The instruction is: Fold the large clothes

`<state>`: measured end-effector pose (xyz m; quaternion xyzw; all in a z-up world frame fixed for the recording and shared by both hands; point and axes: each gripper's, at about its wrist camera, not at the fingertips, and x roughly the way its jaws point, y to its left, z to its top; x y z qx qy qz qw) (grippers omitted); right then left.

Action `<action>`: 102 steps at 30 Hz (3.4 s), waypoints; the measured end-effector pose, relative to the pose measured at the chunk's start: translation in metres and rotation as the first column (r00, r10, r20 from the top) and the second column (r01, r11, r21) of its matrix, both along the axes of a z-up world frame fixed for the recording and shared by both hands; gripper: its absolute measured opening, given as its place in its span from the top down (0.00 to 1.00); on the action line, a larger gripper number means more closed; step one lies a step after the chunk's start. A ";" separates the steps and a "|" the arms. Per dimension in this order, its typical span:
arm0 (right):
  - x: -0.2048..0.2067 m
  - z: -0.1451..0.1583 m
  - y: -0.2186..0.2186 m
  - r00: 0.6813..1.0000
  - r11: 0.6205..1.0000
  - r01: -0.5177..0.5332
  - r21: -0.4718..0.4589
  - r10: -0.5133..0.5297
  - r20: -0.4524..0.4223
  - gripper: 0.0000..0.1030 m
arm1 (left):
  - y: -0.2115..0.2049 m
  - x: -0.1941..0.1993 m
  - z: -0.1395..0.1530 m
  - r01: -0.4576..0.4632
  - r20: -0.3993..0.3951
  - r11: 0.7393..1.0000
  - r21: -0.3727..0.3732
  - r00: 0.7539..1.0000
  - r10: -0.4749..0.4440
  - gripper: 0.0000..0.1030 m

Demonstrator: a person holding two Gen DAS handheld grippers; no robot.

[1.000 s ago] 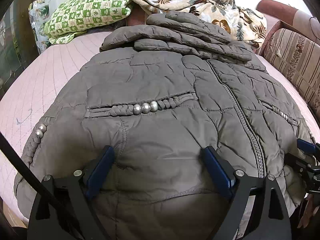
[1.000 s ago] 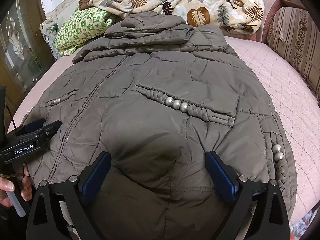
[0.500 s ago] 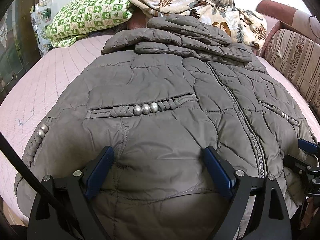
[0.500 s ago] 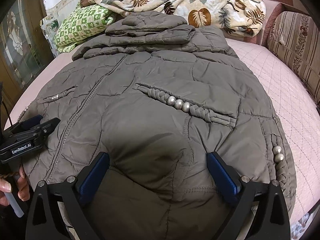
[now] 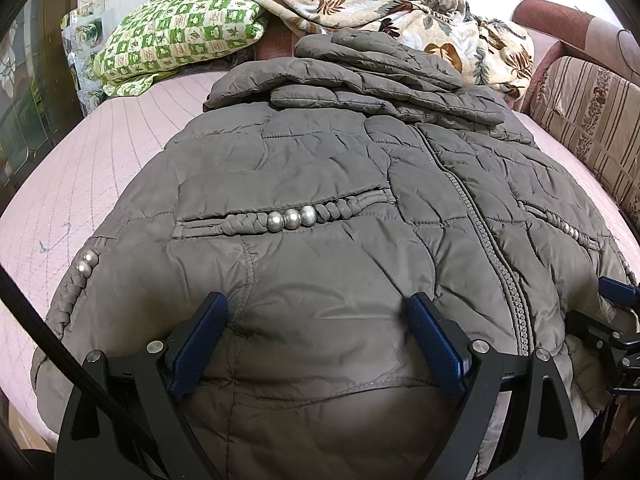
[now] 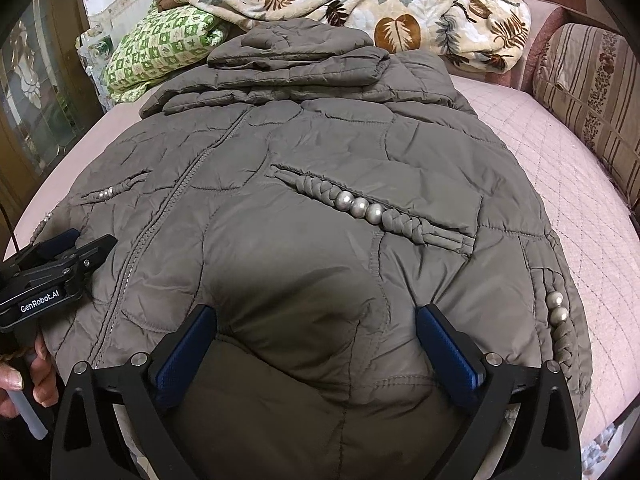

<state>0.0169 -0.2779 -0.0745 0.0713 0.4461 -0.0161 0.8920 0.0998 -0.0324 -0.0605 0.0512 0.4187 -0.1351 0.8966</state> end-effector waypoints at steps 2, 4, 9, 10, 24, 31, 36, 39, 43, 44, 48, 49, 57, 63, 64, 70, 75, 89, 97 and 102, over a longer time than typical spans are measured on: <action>0.001 0.000 0.001 1.000 1.000 0.001 -0.002 -0.001 0.000 0.00 | 0.000 0.000 0.000 0.000 0.000 1.000 0.000 1.000 0.000 0.12; 0.000 -0.002 0.001 1.000 1.000 -0.004 -0.003 0.004 0.011 0.00 | 0.000 0.000 0.000 0.000 0.000 1.000 0.001 1.000 0.000 0.12; -0.003 -0.003 0.001 0.999 1.000 -0.015 -0.001 0.015 0.036 0.00 | -0.001 0.000 -0.001 -0.005 -0.001 1.000 0.003 1.000 0.005 0.12; -0.003 -0.003 0.001 0.999 1.000 -0.017 -0.002 0.017 0.037 0.00 | -0.001 0.000 -0.002 -0.006 0.000 1.000 0.005 1.000 0.006 0.12; -0.008 0.001 0.002 0.998 0.999 -0.042 -0.008 0.042 0.039 0.00 | 0.009 -0.011 0.013 0.019 -0.015 1.000 -0.015 1.000 -0.019 0.12; -0.029 0.025 -0.014 0.990 0.989 -0.089 0.118 0.075 0.121 0.00 | 0.060 -0.027 0.032 -0.073 0.024 0.996 -0.049 0.997 0.074 0.12; -0.060 0.053 -0.066 0.972 0.970 0.014 0.243 -0.071 0.225 0.00 | 0.122 -0.035 0.037 -0.206 0.024 0.975 -0.079 0.978 0.208 0.12; -0.080 0.056 -0.108 0.951 0.944 0.152 0.292 -0.220 0.218 0.00 | 0.161 -0.032 0.034 -0.287 -0.044 0.946 -0.148 0.958 0.283 0.12; -0.099 0.031 -0.154 0.915 0.851 0.306 0.426 -0.386 0.114 0.01 | 0.196 -0.029 0.022 -0.368 -0.136 0.903 -0.221 0.929 0.345 0.12; -0.099 0.027 -0.160 0.913 0.834 0.317 0.451 -0.398 0.094 0.01 | 0.201 -0.029 0.019 -0.375 -0.162 0.896 -0.237 0.925 0.344 0.12; -0.107 -0.007 -0.176 0.899 0.710 0.366 0.601 -0.437 -0.032 0.05 | 0.216 -0.030 0.011 -0.396 -0.237 0.863 -0.314 0.913 0.332 0.12; -0.108 -0.012 -0.179 0.897 0.690 0.369 0.623 -0.441 -0.043 0.05 | 0.217 -0.030 0.011 -0.396 -0.241 0.860 -0.322 0.913 0.330 0.12; -0.110 -0.020 -0.150 0.929 0.676 0.312 0.667 -0.365 -0.064 0.39 | 0.213 -0.047 0.007 -0.369 -0.273 0.864 -0.343 0.919 0.284 0.12; -0.103 -0.018 -0.119 0.961 0.721 0.233 0.652 -0.274 -0.040 0.39 | 0.188 -0.050 0.007 -0.312 -0.219 0.905 -0.288 0.942 0.255 0.12; -0.101 -0.016 -0.114 0.964 0.741 0.222 0.633 -0.264 -0.030 0.40 | 0.183 -0.049 0.008 -0.302 -0.201 0.910 -0.284 0.947 0.251 0.12; -0.093 -0.010 -0.103 0.965 0.798 0.204 0.567 -0.263 0.022 0.55 | 0.159 -0.034 0.008 -0.287 -0.114 0.930 -0.229 0.957 0.267 0.12; -0.088 -0.015 -0.101 0.962 0.808 0.226 0.545 -0.273 0.006 0.59 | 0.144 -0.036 0.013 -0.238 -0.055 0.954 -0.183 0.971 0.231 0.40; -0.092 -0.018 -0.100 0.956 0.817 0.238 0.525 -0.292 0.022 0.59 | 0.127 -0.041 0.013 -0.221 0.030 0.974 -0.057 0.974 0.223 0.38; -0.087 -0.011 -0.095 0.966 0.857 0.229 0.462 -0.259 0.003 0.63 | 0.119 -0.044 0.013 -0.206 0.072 0.979 0.001 0.976 0.205 0.40; -0.085 -0.013 -0.095 0.967 0.858 0.228 0.461 -0.253 -0.008 0.61 | 0.115 -0.045 0.012 -0.213 0.092 0.977 0.017 0.973 0.211 0.40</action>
